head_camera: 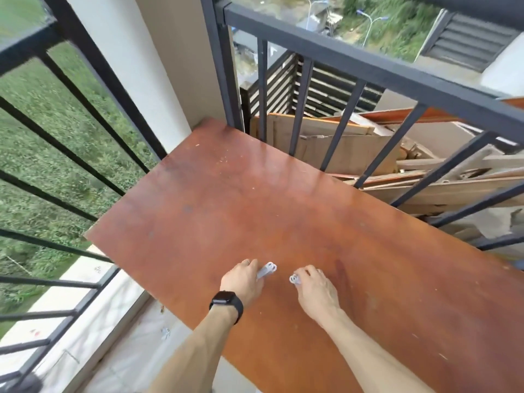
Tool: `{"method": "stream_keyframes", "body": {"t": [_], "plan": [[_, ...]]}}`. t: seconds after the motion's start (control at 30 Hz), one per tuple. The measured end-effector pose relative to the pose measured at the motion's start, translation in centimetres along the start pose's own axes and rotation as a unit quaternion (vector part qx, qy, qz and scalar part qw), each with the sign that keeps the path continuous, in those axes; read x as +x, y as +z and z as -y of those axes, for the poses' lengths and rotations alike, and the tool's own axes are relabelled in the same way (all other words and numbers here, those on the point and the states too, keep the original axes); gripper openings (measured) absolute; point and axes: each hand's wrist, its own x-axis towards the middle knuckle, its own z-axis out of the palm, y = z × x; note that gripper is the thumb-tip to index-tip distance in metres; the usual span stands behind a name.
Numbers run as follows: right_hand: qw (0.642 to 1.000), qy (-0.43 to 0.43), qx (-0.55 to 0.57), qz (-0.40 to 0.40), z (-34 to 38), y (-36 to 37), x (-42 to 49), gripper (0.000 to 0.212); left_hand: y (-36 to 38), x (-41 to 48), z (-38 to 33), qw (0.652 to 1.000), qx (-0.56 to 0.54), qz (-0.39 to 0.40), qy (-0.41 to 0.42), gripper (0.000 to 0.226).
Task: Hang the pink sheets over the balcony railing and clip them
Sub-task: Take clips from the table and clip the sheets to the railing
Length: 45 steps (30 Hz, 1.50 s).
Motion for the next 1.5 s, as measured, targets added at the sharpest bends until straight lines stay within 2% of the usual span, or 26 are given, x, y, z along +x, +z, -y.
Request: {"method": "stream_keyframes", "body": {"t": [0.1, 0.27, 0.33, 0.4, 0.5, 0.63, 0.73, 0.8, 0.87, 0.9, 0.97, 1.03, 1.1, 1.17, 1.23, 1.3, 1.37, 1.43, 1.47, 1.5], "plan": [[0.998, -0.004, 0.058, -0.014, 3.0, -3.0, -1.4, 0.021, -2.9, -2.1, 2.2, 0.998, -0.051, -0.034, -0.025, 0.02], [0.98, -0.031, 0.167, -0.106, 10.1, -8.5, -6.5, 0.021, -6.9, -8.8, 6.3, 0.983, -0.155, -0.102, -0.008, 0.014], [0.963, -0.04, 0.231, -0.133, 14.1, -10.4, -9.6, 0.016, -8.4, -13.1, 8.3, 0.966, -0.213, -0.144, 0.01, 0.014], [0.944, -0.048, 0.303, -0.126, 18.3, -11.5, -12.9, 0.011, -9.9, -18.0, 10.6, 0.943, -0.276, -0.187, 0.019, 0.017], [0.911, -0.113, 0.383, -0.102, 25.2, -11.8, -17.7, 0.008, -11.3, -26.1, 14.5, 0.905, -0.359, -0.23, 0.002, 0.025], [0.888, -0.21, 0.408, -0.021, 33.6, -10.2, -22.7, 0.01, -11.5, -36.6, 20.5, 0.838, -0.439, -0.32, -0.059, 0.038], [0.87, -0.277, 0.404, 0.062, 39.7, -8.1, -26.1, 0.011, -10.5, -44.8, 24.7, 0.821, -0.437, -0.35, -0.11, 0.032], [0.842, -0.288, 0.424, 0.167, 43.5, -6.2, -28.4, 0.013, -9.2, -50.1, 26.5, 0.81, -0.436, -0.364, -0.148, 0.03], [0.798, -0.286, 0.432, 0.307, 47.0, -4.2, -30.6, 0.023, -7.4, -55.2, 27.4, 0.784, -0.456, -0.375, -0.189, 0.028], [0.781, -0.292, 0.414, 0.366, 48.4, -3.2, -31.9, 0.03, -6.4, -57.6, 27.7, 0.774, -0.464, -0.375, -0.212, 0.027], [0.748, -0.347, 0.344, 0.449, 50.6, -1.4, -34.6, 0.029, -4.9, -62.3, 27.5, 0.757, -0.468, -0.371, -0.264, 0.023], [0.733, -0.446, 0.231, 0.458, 52.5, -0.3, -37.3, 0.022, -3.6, -66.6, 26.7, 0.729, -0.463, -0.389, -0.322, 0.017], [0.706, -0.556, 0.143, 0.416, 53.8, 0.6, -39.9, 0.02, -2.0, -70.2, 25.4, 0.704, -0.441, -0.411, -0.376, 0.024], [0.67, -0.607, 0.103, 0.413, 54.8, 1.6, -42.6, 0.016, -0.2, -73.1, 24.0, 0.672, -0.444, -0.429, -0.409, 0.03], [0.643, -0.61, 0.098, 0.452, 55.1, 2.1, -45.7, 0.014, 1.9, -75.4, 22.5, 0.605, -0.497, -0.468, -0.41, 0.028], [0.618, -0.562, 0.12, 0.537, 55.1, 2.8, -48.3, 0.013, 3.9, -77.3, 21.0, 0.515, -0.539, -0.53, -0.404, 0.03], [0.597, -0.54, 0.11, 0.583, 55.1, 3.9, -50.7, 0.02, 5.6, -79.0, 19.8, 0.392, -0.566, -0.604, -0.401, 0.029], [0.57, -0.542, 0.095, 0.61, 55.3, 5.1, -53.9, 0.023, 7.1, -80.4, 19.2, 0.257, -0.594, -0.671, -0.36, 0.031], [0.562, -0.537, 0.098, 0.622, 55.5, 6.0, -55.5, 0.023, 7.7, -81.1, 19.2, 0.203, -0.608, -0.691, -0.334, 0.032], [0.565, -0.533, 0.098, 0.623, 55.8, 6.8, -57.3, 0.022, 8.2, -81.7, 19.2, 0.163, -0.618, -0.701, -0.316, 0.034]]}}
